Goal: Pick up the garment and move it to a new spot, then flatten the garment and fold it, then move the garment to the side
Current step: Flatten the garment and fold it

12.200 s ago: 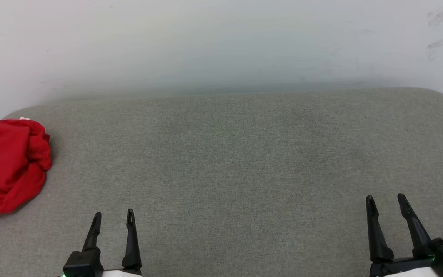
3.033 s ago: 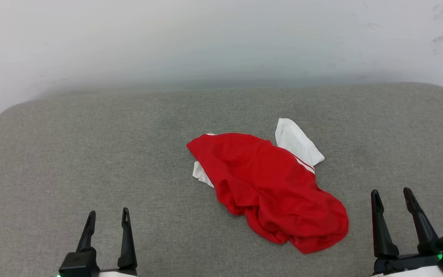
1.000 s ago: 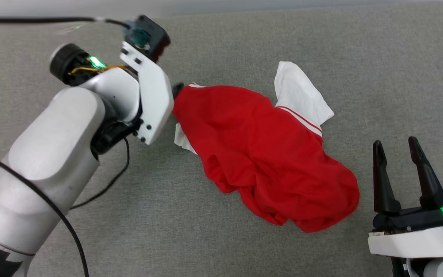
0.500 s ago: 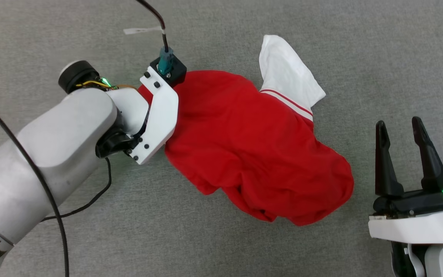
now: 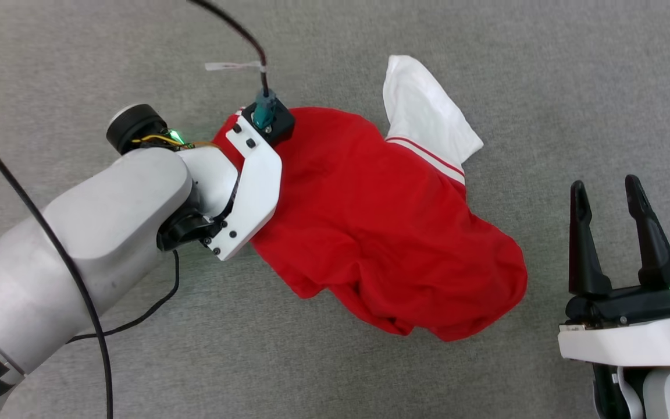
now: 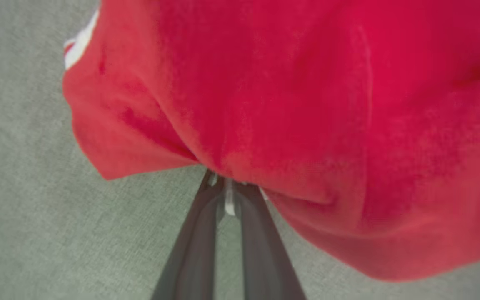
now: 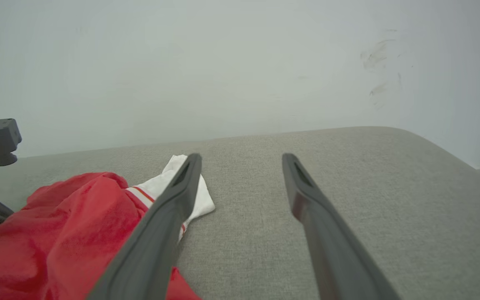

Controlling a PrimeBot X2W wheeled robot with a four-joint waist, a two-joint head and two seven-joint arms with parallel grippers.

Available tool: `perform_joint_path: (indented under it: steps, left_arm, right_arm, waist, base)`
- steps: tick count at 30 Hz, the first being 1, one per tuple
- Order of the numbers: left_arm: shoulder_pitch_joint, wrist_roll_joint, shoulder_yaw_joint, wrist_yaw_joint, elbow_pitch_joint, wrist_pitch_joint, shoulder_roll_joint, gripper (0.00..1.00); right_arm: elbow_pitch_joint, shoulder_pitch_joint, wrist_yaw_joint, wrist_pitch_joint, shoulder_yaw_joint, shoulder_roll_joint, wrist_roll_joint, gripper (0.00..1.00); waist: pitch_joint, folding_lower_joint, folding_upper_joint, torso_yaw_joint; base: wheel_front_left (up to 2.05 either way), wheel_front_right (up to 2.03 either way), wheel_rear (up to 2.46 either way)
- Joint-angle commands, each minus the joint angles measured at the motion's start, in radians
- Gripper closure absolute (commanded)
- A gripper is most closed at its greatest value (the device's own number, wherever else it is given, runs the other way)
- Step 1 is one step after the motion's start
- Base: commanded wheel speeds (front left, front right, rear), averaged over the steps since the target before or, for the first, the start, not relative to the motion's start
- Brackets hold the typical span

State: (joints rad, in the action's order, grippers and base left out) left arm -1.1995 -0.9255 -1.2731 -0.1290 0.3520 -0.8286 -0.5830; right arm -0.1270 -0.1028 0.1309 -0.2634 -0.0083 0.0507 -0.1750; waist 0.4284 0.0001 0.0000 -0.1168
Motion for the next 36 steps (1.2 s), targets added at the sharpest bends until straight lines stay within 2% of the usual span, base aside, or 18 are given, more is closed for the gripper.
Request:
perform_joint_path:
  steps: [1, 6, 12, 15, 19, 23, 24, 25, 31, 32, 36]
  left_arm:
    - [0.021, -0.018, -0.010, 0.000, -0.005, 0.033, 0.002, 1.00]
    - [0.005, -0.076, -0.007, 0.000, -0.041, 0.110, -0.062, 1.00]
    - [0.053, -0.132, -0.007, 0.000, -0.050, 0.137, -0.197, 1.00]
    - [0.102, -0.168, -0.006, 0.004, -0.029, 0.149, -0.246, 1.00]
    - [0.190, -0.216, -0.004, 0.026, 0.007, 0.178, -0.282, 1.00]
    - [0.262, -0.242, 0.002, 0.043, 0.026, 0.234, -0.275, 1.00]
    - [0.271, -0.243, 0.012, 0.054, 0.032, 0.264, -0.270, 0.67]
    - [0.278, -0.238, 0.020, 0.071, 0.038, 0.299, -0.265, 0.00]
    - [0.292, -0.167, 0.071, 0.131, 0.008, 0.527, -0.258, 0.00]
    - [0.292, -0.167, 0.071, 0.131, 0.008, 0.527, -0.258, 0.00]
    - [0.315, -0.127, 0.126, 0.211, -0.051, 0.712, -0.273, 0.00]
  right_arm:
    - [0.002, 0.016, 0.000, -0.002, -0.003, -0.001, 0.009, 0.00]
    - [0.009, 0.049, 0.000, -0.002, -0.002, -0.001, 0.015, 0.00]
    - [0.014, 0.074, 0.000, -0.002, -0.005, -0.001, 0.021, 0.00]
    - [0.015, 0.079, 0.000, -0.002, -0.006, -0.001, 0.020, 0.00]
    - [0.017, 0.085, 0.000, -0.002, -0.003, -0.001, 0.023, 0.00]
    - [0.023, 0.090, 0.000, -0.002, -0.006, -0.001, 0.027, 0.00]
    - [0.022, 0.088, 0.000, -0.002, -0.008, -0.001, 0.031, 0.00]
    - [0.021, 0.084, 0.000, -0.002, -0.010, -0.001, 0.035, 0.00]
    - [0.004, 0.033, 0.000, -0.002, -0.041, -0.001, 0.092, 0.00]
    - [0.004, 0.033, 0.000, -0.002, -0.041, -0.001, 0.092, 0.00]
    - [-0.004, -0.031, 0.000, -0.002, -0.057, -0.001, 0.160, 0.00]
  waist:
    - [-0.042, -0.0001, 0.0000, 0.026]
    - [-0.105, -0.0001, 0.0000, 0.070]
    - [-0.145, -0.0001, 0.0000, 0.098]
    - [-0.150, -0.0001, 0.0000, 0.101]
    - [-0.153, -0.0001, 0.0000, 0.097]
    - [-0.165, -0.0001, 0.0000, 0.094]
    - [-0.171, -0.0001, 0.0000, 0.095]
    - [-0.177, -0.0001, 0.0000, 0.096]
    - [-0.221, -0.0001, 0.0000, 0.112]
    - [-0.221, -0.0001, 0.0000, 0.112]
    - [-0.247, -0.0001, 0.0000, 0.131]
  base:
    - [0.00, 0.00, 0.00]
    - [0.00, 0.00, 0.00]
    - [0.00, 0.00, 0.00]
    - [0.00, 0.00, 0.00]
    - [0.00, 0.00, 0.00]
    - [0.00, 0.00, 0.00]
    - [0.00, 0.00, 0.00]
    - [0.00, 0.00, 0.00]
    - [0.00, 0.00, 0.00]
    - [0.00, 0.00, 0.00]
    - [0.00, 0.00, 0.00]
